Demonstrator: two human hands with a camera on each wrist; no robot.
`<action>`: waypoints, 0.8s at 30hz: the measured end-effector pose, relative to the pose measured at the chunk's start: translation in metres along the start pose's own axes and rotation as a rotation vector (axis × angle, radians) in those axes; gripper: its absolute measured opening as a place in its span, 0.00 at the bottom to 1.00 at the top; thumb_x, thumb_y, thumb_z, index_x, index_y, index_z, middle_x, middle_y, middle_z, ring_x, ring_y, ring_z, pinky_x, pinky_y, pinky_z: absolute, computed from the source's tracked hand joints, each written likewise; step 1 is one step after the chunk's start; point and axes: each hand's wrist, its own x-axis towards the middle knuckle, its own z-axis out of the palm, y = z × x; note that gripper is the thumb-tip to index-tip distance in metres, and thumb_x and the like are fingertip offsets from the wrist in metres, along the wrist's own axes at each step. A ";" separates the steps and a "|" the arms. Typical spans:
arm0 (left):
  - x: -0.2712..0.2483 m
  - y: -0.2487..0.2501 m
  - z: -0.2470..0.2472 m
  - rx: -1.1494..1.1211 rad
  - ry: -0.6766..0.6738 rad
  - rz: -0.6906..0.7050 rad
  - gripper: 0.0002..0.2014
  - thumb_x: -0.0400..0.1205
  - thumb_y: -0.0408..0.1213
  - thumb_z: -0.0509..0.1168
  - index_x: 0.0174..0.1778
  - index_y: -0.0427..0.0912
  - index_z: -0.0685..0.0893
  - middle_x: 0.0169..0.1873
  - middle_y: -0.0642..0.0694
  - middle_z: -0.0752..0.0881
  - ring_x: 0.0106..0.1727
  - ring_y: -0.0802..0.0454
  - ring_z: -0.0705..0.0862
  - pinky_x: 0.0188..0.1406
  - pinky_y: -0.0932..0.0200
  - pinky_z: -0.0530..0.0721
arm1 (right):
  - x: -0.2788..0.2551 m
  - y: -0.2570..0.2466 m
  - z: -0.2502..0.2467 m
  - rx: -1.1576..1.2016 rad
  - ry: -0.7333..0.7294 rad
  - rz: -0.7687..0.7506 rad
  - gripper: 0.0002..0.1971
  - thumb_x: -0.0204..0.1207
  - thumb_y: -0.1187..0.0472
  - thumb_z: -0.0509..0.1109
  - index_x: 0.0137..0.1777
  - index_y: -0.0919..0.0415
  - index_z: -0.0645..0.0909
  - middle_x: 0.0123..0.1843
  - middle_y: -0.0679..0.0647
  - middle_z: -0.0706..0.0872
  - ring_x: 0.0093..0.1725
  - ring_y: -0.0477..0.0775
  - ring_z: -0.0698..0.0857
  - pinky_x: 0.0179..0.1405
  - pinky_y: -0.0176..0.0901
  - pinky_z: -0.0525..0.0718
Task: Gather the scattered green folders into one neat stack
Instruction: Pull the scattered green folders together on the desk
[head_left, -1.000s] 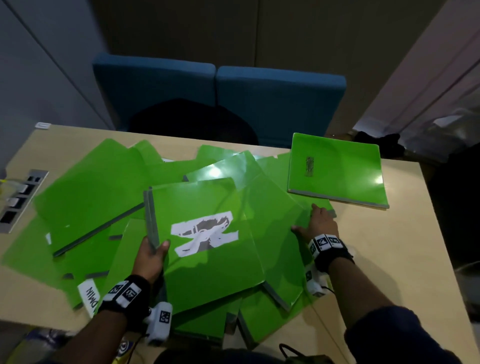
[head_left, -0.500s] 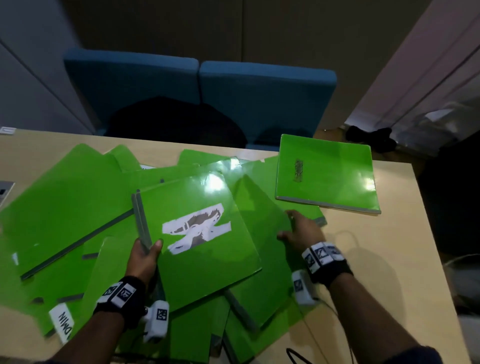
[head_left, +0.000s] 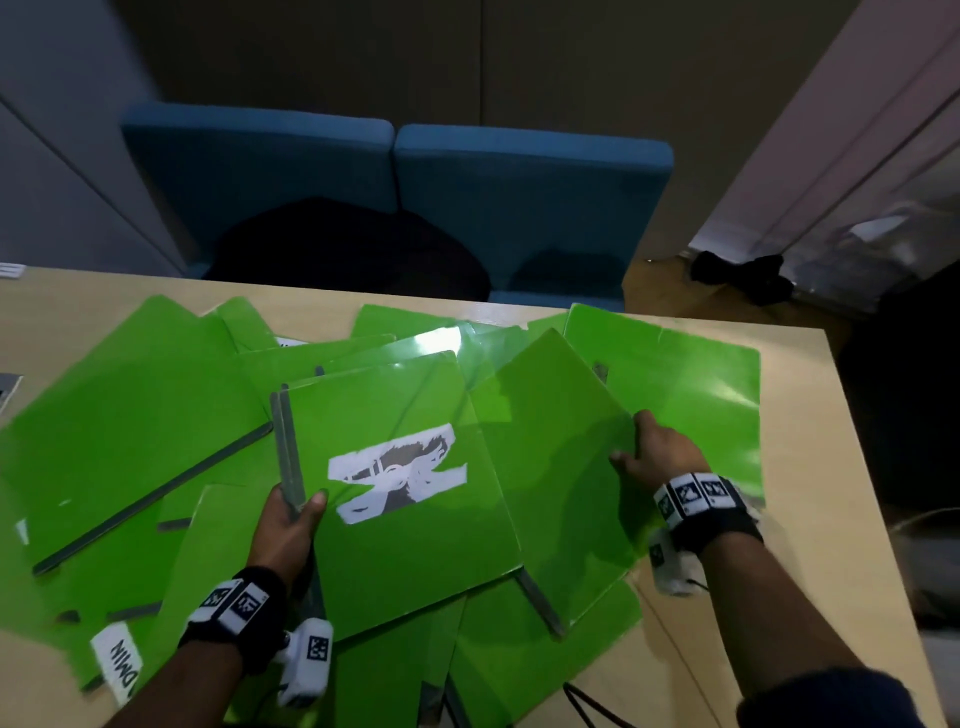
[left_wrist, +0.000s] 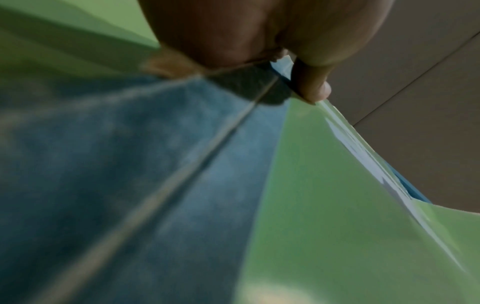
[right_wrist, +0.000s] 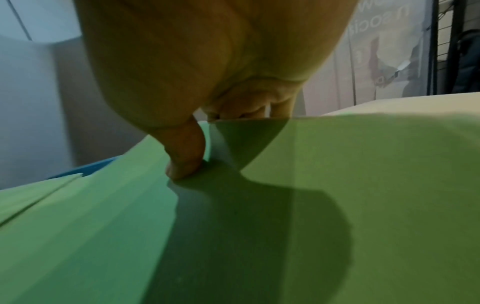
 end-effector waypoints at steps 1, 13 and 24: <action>0.001 -0.001 0.000 0.010 0.002 0.005 0.13 0.85 0.45 0.62 0.61 0.44 0.72 0.52 0.40 0.79 0.56 0.38 0.78 0.54 0.41 0.78 | -0.006 0.001 0.004 -0.009 -0.022 0.004 0.28 0.77 0.46 0.73 0.68 0.59 0.67 0.54 0.62 0.88 0.52 0.65 0.87 0.52 0.58 0.87; -0.006 -0.009 0.007 0.079 0.051 0.017 0.13 0.85 0.46 0.62 0.59 0.44 0.71 0.47 0.37 0.78 0.48 0.38 0.79 0.44 0.45 0.81 | 0.003 0.086 -0.037 0.178 0.155 0.342 0.27 0.75 0.61 0.76 0.69 0.74 0.73 0.67 0.74 0.76 0.66 0.75 0.77 0.64 0.61 0.78; -0.006 -0.011 0.010 0.131 0.075 0.052 0.13 0.84 0.47 0.63 0.56 0.42 0.70 0.42 0.39 0.76 0.44 0.38 0.78 0.49 0.38 0.83 | -0.122 0.183 0.042 0.420 0.282 0.758 0.45 0.62 0.30 0.77 0.72 0.59 0.72 0.71 0.73 0.74 0.71 0.73 0.73 0.68 0.66 0.73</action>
